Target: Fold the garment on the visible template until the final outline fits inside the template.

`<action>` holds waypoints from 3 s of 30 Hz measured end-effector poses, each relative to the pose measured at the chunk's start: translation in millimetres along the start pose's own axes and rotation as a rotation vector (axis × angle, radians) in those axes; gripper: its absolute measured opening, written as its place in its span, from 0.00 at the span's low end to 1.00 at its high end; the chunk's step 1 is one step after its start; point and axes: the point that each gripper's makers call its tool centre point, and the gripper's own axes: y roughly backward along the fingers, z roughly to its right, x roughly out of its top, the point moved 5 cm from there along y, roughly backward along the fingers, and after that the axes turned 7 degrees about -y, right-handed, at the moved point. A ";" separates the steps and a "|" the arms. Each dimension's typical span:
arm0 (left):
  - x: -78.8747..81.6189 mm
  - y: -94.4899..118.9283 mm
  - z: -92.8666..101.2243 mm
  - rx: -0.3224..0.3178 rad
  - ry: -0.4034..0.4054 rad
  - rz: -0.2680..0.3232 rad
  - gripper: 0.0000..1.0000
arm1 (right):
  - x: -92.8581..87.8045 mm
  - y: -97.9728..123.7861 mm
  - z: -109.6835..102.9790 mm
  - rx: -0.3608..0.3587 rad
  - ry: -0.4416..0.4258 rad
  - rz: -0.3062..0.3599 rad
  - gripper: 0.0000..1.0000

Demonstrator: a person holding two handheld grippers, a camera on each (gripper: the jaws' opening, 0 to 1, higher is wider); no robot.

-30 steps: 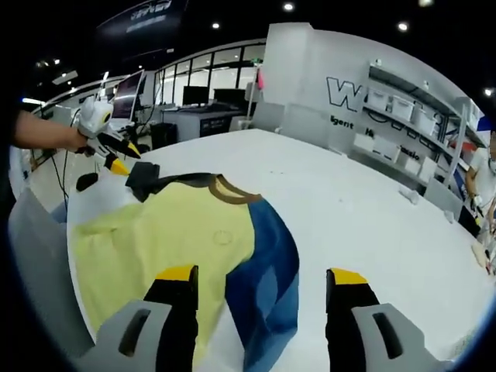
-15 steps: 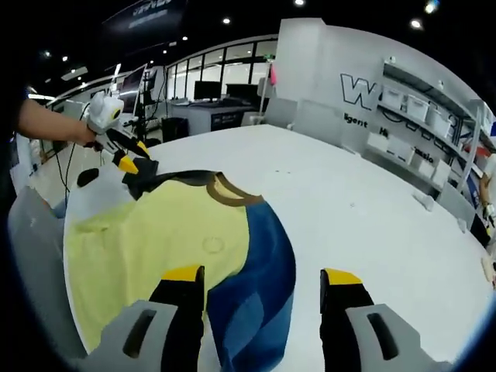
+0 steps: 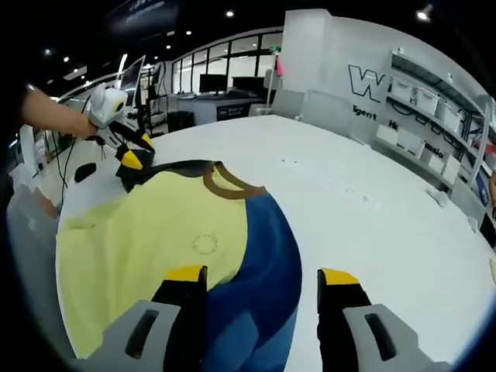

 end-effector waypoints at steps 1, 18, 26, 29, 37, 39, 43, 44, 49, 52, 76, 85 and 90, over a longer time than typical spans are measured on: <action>-0.1 -1.8 -2.5 0.003 0.007 0.001 0.43 | -0.1 -3.5 2.3 -0.005 -0.005 -0.002 0.54; -0.2 -20.1 -29.3 -0.023 0.040 -0.008 0.40 | 8.7 -29.3 14.2 0.039 0.003 -0.006 0.50; 4.0 -30.9 -39.2 -0.053 0.043 -0.024 0.37 | 14.1 -47.1 22.5 0.061 0.023 -0.043 0.49; 6.2 -34.3 -41.3 -0.069 0.032 -0.035 0.35 | 13.4 -52.7 26.2 0.067 0.024 -0.072 0.49; 13.4 -42.8 -42.5 -0.118 0.054 -0.053 0.37 | 15.9 -64.3 34.9 0.064 0.023 -0.095 0.44; 14.8 -46.4 -41.8 -0.120 0.049 -0.057 0.37 | 16.8 -67.3 35.6 0.067 0.019 -0.095 0.43; 18.8 -52.0 -39.1 -0.131 0.047 -0.057 0.36 | 15.2 -74.8 36.5 0.078 0.010 -0.104 0.37; 18.8 -55.2 -38.0 -0.134 0.043 -0.063 0.35 | 14.7 -76.1 36.4 0.078 0.013 -0.107 0.36; 18.8 -65.9 -31.9 -0.142 0.006 -0.094 0.23 | 16.2 -83.7 35.9 0.076 0.005 -0.109 0.29; 13.6 -72.4 -32.9 -0.132 -0.020 -0.122 0.21 | 13.3 -88.7 36.2 0.078 0.023 -0.126 0.24; 17.7 -84.6 -50.7 -0.122 -0.060 -0.111 0.08 | 25.9 -96.4 48.0 0.077 0.048 -0.084 0.04; 16.0 -89.9 -54.1 -0.122 -0.071 -0.115 0.08 | 19.4 -104.9 45.0 0.104 0.134 -0.137 0.00; 15.5 -86.7 -57.8 -0.124 -0.079 -0.114 0.08 | 22.5 -105.6 49.8 0.096 0.136 -0.130 0.00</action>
